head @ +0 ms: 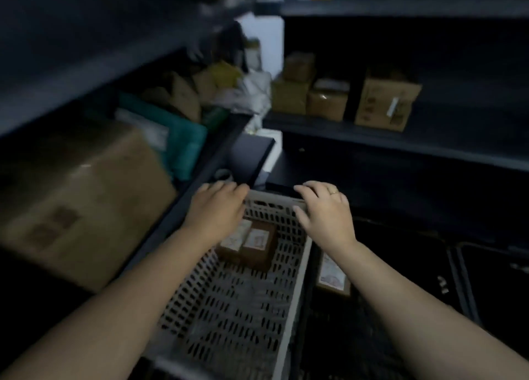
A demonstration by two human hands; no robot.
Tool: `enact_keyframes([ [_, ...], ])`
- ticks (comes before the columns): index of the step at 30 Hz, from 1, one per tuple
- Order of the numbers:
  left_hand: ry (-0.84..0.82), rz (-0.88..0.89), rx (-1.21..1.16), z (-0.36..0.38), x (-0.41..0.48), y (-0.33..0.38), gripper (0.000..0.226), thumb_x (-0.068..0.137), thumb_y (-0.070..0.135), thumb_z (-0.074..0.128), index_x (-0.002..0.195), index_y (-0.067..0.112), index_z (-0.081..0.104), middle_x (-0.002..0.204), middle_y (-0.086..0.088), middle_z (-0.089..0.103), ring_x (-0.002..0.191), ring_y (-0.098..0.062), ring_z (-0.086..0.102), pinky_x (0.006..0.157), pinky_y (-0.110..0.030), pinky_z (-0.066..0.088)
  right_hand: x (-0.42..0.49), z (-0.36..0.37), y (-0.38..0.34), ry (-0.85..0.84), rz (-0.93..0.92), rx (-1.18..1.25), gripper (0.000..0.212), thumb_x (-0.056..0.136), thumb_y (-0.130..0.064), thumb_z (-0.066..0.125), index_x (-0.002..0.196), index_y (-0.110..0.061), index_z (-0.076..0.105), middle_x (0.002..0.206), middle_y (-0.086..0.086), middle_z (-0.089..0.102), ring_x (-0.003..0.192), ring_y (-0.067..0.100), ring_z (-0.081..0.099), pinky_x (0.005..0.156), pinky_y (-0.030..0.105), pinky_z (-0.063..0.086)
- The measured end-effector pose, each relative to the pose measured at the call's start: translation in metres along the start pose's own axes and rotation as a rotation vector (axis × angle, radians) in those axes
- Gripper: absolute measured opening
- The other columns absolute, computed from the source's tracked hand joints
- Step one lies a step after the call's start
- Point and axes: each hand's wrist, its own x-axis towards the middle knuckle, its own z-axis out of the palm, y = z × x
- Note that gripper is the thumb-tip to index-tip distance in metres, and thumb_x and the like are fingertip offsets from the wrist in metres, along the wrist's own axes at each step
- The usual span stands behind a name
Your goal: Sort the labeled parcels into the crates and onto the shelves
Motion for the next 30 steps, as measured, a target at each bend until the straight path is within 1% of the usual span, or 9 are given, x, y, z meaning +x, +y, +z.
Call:
enact_keyframes([
  [3, 0.136, -0.091, 0.084, -0.097, -0.054, -0.017, 0.019, 0.083, 0.022, 0.063, 0.100, 0.015, 0.062, 0.086, -0.004, 0.065, 0.083, -0.030, 0.062, 0.069, -0.038, 0.046, 0.006, -0.060, -0.064, 0.124, -0.189, 0.086, 0.038, 0.081, -0.027, 0.074, 0.117, -0.016, 0.066, 0.113, 0.005, 0.065, 0.106, 0.030, 0.060, 0.080, 0.043, 0.051],
  [5, 0.180, -0.164, 0.184, -0.157, -0.099, -0.029, 0.013, 0.080, 0.024, 0.059, 0.089, 0.015, 0.062, 0.076, -0.003, 0.063, 0.073, -0.029, 0.062, 0.062, -0.036, 0.046, 0.008, -0.095, -0.114, 0.191, -0.319, 0.163, 0.037, 0.082, -0.026, 0.073, 0.117, -0.015, 0.066, 0.113, 0.006, 0.065, 0.106, 0.029, 0.060, 0.080, 0.043, 0.052],
  [8, 0.175, -0.275, 0.328, -0.240, -0.169, -0.049, 0.019, 0.080, 0.030, 0.054, 0.090, 0.017, 0.063, 0.078, -0.002, 0.064, 0.074, -0.028, 0.063, 0.063, -0.035, 0.048, 0.008, -0.138, -0.200, 0.269, -0.530, 0.287, 0.038, 0.080, -0.022, 0.070, 0.116, -0.014, 0.066, 0.114, 0.007, 0.064, 0.105, 0.030, 0.060, 0.077, 0.042, 0.052],
  [13, 0.216, -0.508, 0.577, -0.354, -0.297, -0.073, 0.022, 0.078, 0.031, 0.054, 0.094, 0.020, 0.065, 0.080, 0.001, 0.066, 0.076, -0.026, 0.064, 0.065, -0.032, 0.046, -0.021, -0.198, -0.360, 0.349, -0.814, 0.473, 0.038, 0.082, -0.031, 0.048, 0.110, -0.014, 0.067, 0.107, 0.007, 0.065, 0.096, 0.032, 0.061, 0.071, 0.039, 0.051],
  [15, 0.197, -0.604, 0.639, -0.389, -0.357, -0.074, 0.028, 0.078, 0.034, 0.044, 0.088, 0.019, 0.066, 0.077, 0.000, 0.065, 0.073, -0.026, 0.064, 0.062, -0.032, 0.046, -0.046, -0.214, -0.421, 0.357, -0.906, 0.536, 0.036, 0.080, -0.031, 0.048, 0.104, -0.012, 0.067, 0.100, 0.008, 0.064, 0.088, 0.034, 0.060, 0.065, 0.041, 0.053],
  [18, 0.136, -0.727, 0.723, -0.433, -0.457, -0.071, 0.029, 0.077, 0.035, 0.040, 0.079, 0.018, 0.063, 0.072, -0.002, 0.062, 0.069, -0.027, 0.063, 0.059, -0.032, 0.046, -0.098, -0.234, -0.509, 0.351, -1.055, 0.631, 0.037, 0.082, -0.031, 0.046, 0.106, -0.012, 0.068, 0.098, 0.010, 0.063, 0.084, 0.035, 0.060, 0.067, 0.041, 0.053],
  [23, 0.051, -0.926, 0.845, -0.501, -0.624, -0.059, 0.033, 0.075, 0.035, 0.038, 0.081, 0.020, 0.067, 0.074, 0.000, 0.066, 0.069, -0.025, 0.064, 0.059, -0.031, 0.047, -0.202, -0.262, -0.635, 0.264, -1.262, 0.758, 0.031, 0.084, -0.024, 0.059, 0.113, -0.015, 0.067, 0.109, 0.005, 0.063, 0.096, 0.030, 0.060, 0.073, 0.041, 0.052],
  [26, -0.002, -1.020, 0.890, -0.541, -0.711, -0.050, 0.033, 0.074, 0.035, 0.037, 0.079, 0.019, 0.066, 0.072, 0.000, 0.066, 0.064, -0.026, 0.064, 0.054, -0.030, 0.044, -0.260, -0.281, -0.699, 0.245, -1.325, 0.798, 0.031, 0.084, -0.027, 0.056, 0.112, -0.017, 0.066, 0.110, 0.003, 0.062, 0.098, 0.026, 0.059, 0.076, 0.039, 0.051],
  [30, -0.018, -1.145, 0.924, -0.582, -0.801, -0.041, 0.034, 0.077, 0.035, 0.036, 0.080, 0.019, 0.066, 0.070, 0.000, 0.066, 0.065, -0.026, 0.064, 0.056, -0.031, 0.045, -0.320, -0.308, -0.768, 0.186, -1.385, 0.829, 0.034, 0.085, -0.026, 0.056, 0.117, -0.018, 0.065, 0.111, 0.002, 0.062, 0.099, 0.026, 0.060, 0.075, 0.040, 0.051],
])
